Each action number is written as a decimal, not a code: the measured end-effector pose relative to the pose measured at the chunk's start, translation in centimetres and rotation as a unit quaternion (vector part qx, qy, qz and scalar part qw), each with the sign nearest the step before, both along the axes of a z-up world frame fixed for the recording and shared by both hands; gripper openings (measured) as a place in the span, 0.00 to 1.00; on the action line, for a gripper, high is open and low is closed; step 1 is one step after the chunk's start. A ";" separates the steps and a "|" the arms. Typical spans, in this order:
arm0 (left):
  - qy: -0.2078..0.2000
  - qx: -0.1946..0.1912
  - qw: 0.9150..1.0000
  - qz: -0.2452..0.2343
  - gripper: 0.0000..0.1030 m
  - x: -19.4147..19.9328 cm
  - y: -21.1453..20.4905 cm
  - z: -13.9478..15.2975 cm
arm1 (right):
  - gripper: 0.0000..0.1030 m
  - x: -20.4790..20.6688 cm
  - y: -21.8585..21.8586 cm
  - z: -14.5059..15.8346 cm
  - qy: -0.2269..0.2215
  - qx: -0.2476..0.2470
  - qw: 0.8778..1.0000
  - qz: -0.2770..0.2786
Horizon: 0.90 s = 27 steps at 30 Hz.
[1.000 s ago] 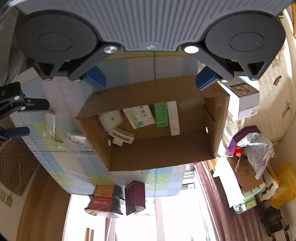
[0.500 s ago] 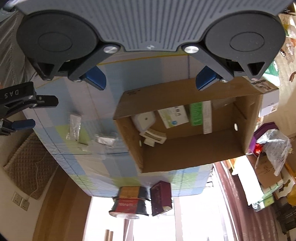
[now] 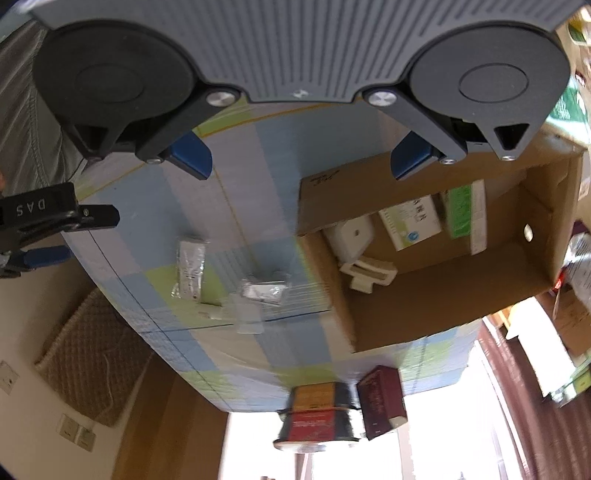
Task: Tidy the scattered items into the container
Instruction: 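Lower the left tool onto the clear case with the white pad and grasp it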
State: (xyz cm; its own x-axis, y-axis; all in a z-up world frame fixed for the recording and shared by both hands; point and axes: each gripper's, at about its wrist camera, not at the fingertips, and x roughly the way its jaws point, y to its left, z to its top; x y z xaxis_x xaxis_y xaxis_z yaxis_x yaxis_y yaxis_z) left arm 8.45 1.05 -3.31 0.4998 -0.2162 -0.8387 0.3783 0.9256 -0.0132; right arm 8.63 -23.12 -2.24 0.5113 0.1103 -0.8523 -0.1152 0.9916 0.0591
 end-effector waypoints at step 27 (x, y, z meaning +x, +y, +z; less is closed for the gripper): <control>0.033 0.044 0.993 -0.106 0.99 11.2 -10.5 -4.9 | 1.00 7.6 -8.1 -5.3 0.044 0.007 0.997 -0.069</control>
